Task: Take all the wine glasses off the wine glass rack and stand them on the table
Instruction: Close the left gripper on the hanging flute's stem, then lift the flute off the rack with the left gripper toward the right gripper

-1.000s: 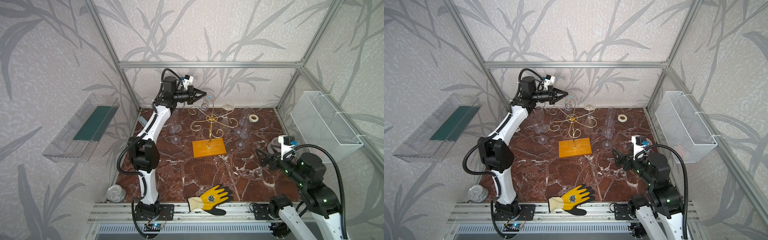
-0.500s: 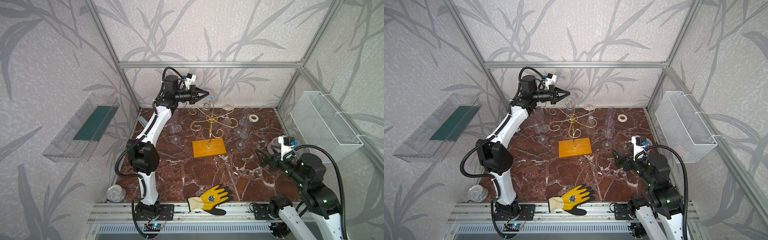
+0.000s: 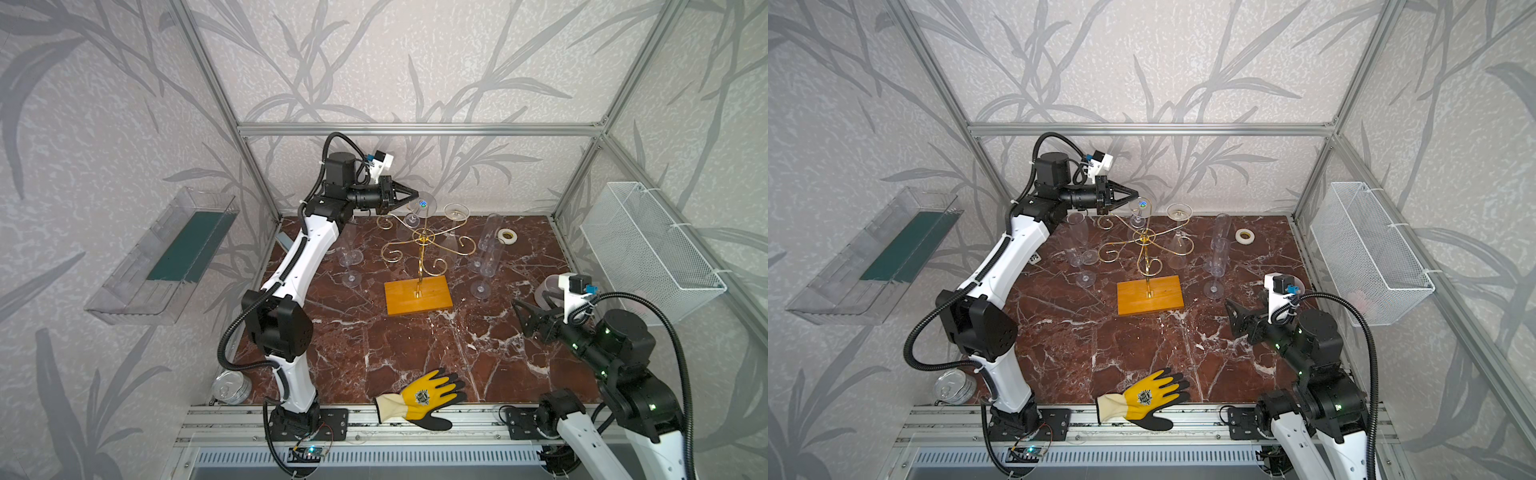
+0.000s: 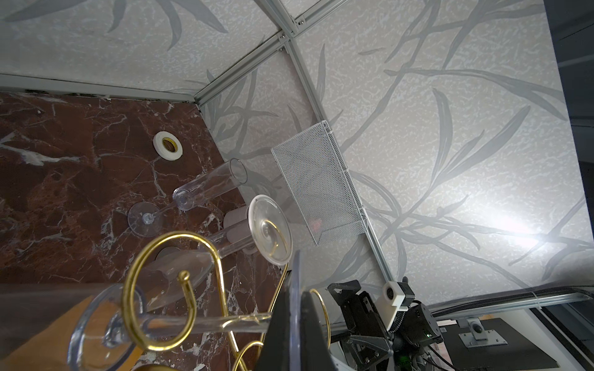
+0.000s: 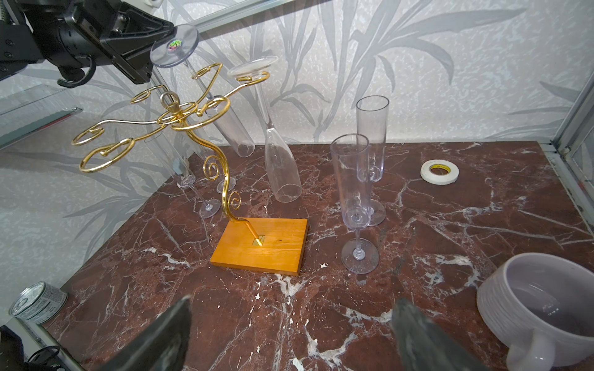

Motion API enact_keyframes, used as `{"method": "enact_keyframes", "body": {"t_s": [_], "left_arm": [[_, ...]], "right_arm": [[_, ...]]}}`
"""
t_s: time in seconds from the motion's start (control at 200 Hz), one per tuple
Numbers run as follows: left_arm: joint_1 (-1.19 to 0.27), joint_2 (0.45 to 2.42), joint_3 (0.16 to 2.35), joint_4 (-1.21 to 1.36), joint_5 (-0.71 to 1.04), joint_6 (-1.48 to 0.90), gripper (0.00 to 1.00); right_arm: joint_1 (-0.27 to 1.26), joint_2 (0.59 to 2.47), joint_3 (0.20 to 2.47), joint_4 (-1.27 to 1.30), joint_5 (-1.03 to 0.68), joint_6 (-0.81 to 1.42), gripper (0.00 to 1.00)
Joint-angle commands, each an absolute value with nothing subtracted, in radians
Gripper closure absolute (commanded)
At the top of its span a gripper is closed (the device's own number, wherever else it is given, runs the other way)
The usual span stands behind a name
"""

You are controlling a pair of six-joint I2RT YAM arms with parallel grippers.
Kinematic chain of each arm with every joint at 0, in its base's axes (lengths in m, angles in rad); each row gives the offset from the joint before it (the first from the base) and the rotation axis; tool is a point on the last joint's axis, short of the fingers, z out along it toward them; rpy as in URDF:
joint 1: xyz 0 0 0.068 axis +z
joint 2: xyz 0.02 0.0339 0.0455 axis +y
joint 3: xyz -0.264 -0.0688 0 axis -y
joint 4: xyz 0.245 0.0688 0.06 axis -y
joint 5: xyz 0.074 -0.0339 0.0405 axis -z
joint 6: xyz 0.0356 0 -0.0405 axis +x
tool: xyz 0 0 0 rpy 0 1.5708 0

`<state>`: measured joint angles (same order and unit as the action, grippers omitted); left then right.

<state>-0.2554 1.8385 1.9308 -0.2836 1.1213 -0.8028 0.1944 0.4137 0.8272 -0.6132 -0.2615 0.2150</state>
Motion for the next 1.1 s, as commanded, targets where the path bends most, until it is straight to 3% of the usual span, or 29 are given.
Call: {"method": "enact_keyframes", "body": {"t_s": [0.0, 0.24, 0.51, 0.845, 1.094], "left_arm": [[-0.253, 1.777, 1.927, -0.32, 1.106, -0.749, 1.0], [-0.234, 1.75, 1.944, -0.387, 1.078, -0.694, 1.0], [-0.23, 1.766, 2.104, -0.654, 0.976, -0.514, 1.0], [-0.237, 1.726, 2.193, -0.738, 0.829, -0.381, 1.0], [-0.322, 1.662, 2.25, -0.844, 0.61, -0.138, 1.0]], "right_arm": [[0.191, 0.399, 0.825, -0.625, -0.259, 0.212, 0.05], [0.19, 0.394, 0.831, -0.634, -0.264, 0.207, 0.04], [0.19, 0.391, 0.851, -0.642, -0.264, 0.201, 0.04], [0.191, 0.413, 0.882, -0.625, -0.28, 0.184, 0.04], [0.19, 0.477, 0.928, -0.553, -0.325, 0.178, 0.04]]}}
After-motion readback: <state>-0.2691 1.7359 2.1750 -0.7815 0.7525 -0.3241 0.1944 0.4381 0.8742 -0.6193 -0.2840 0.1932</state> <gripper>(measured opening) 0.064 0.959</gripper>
